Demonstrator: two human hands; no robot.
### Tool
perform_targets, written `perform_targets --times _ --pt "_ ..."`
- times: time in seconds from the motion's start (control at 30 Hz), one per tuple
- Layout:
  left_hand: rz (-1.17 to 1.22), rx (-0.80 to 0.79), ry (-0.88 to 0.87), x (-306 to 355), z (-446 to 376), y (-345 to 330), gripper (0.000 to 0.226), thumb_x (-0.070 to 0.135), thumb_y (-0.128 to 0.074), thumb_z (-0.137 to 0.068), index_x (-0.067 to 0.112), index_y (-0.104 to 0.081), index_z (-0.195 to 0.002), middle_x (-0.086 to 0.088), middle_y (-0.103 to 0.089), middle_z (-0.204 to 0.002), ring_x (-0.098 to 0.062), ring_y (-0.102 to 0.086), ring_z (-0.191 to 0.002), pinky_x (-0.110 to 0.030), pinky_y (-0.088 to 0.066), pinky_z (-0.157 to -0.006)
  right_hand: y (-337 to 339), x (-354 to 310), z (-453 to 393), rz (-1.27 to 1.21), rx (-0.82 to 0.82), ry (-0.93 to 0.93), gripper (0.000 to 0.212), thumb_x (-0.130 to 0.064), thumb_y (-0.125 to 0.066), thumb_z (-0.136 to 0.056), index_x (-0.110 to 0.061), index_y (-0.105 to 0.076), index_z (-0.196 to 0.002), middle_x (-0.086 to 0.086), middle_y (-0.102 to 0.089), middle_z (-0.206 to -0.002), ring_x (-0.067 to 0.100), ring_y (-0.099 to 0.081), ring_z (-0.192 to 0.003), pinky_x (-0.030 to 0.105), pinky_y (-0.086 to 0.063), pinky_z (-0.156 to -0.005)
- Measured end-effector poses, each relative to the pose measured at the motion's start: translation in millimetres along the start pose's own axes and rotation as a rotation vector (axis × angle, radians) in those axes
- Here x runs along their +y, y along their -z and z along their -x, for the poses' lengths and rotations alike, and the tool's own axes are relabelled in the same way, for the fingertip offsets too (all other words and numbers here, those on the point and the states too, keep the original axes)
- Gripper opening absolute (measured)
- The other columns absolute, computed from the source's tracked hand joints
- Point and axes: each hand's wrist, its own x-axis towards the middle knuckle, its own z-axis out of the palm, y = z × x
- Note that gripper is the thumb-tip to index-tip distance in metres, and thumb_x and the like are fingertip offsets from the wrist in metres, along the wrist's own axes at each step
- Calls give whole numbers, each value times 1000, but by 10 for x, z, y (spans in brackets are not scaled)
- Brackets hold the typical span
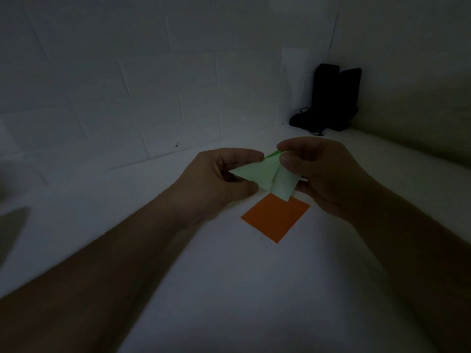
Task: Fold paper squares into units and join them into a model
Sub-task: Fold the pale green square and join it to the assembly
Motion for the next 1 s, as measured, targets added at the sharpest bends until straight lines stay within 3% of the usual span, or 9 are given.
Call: perform_targets --times 0.17,0.27,0.37,0.47,0.6,0.73,0.9,1.0 --pt "49 14 32 -18 -19 9 36 3 -77 -85 15 -73 -119 -3 -78 -112 -21 -74 -102 -34 -59 -92 -7 11 -7 -33 11 2 19 -4 -64 -94 -15 -70 -108 6 -73 -104 18 -74 -92 33 -62 -75" --pt "78 55 34 -19 -42 -5 24 11 -70 -93 10 -75 -116 -11 -78 -107 -17 -71 -91 -26 -58 -82 -8 19 -16 -65 -10 5 21 -3 -63 -94 -13 -68 -111 9 -75 -100 20 -75 -94 37 -62 -79" --pt "126 87 40 -36 -72 -10 21 15 -64 -99 5 -74 -114 -14 -77 -105 -20 -68 -86 -29 -56 -77 -28 22 1 -60 -68 5 25 0 -64 -92 -13 -67 -114 15 -75 -97 26 -75 -95 45 -62 -84" --pt "137 122 34 -44 -65 -13 17 12 -62 -100 3 -72 -110 -13 -77 -103 -25 -74 -90 -36 -61 -83 -75 30 39 48 -160 -15 29 0 -69 -89 -16 -69 -113 12 -75 -89 31 -75 -90 51 -61 -85" --pt "-44 160 -56 -59 -41 -24 12 15 -70 -97 12 -72 -108 -8 -78 -97 -28 -76 -89 -48 -63 -81 -162 24 92 229 -272 -70 24 -4 -66 -93 -13 -69 -115 6 -78 -96 26 -76 -88 43 -62 -79" --pt "-145 172 -100 -49 -2 -67 19 24 -76 -92 30 -71 -110 -7 -75 -95 -28 -75 -85 -57 -61 -79 -180 -7 151 297 -264 -42 11 -22 -66 -95 -14 -71 -98 5 -77 -85 22 -76 -76 33 -62 -67" --pt "78 109 -104 19 5 -105 51 9 -68 -96 35 -55 -138 -21 -61 -80 -34 -72 -87 -56 -61 -85 -186 13 105 219 -89 13 16 -22 -74 -90 -9 -74 -82 14 -75 -83 36 -75 -78 53 -61 -74" --pt "163 -12 -97 41 13 -118 66 -1 -61 -98 42 -43 -146 -16 -74 -110 -33 -74 -102 -47 -61 -89 -184 13 94 181 -25 53 19 -22 -72 -91 -7 -72 -79 12 -74 -79 32 -74 -72 46 -62 -65"
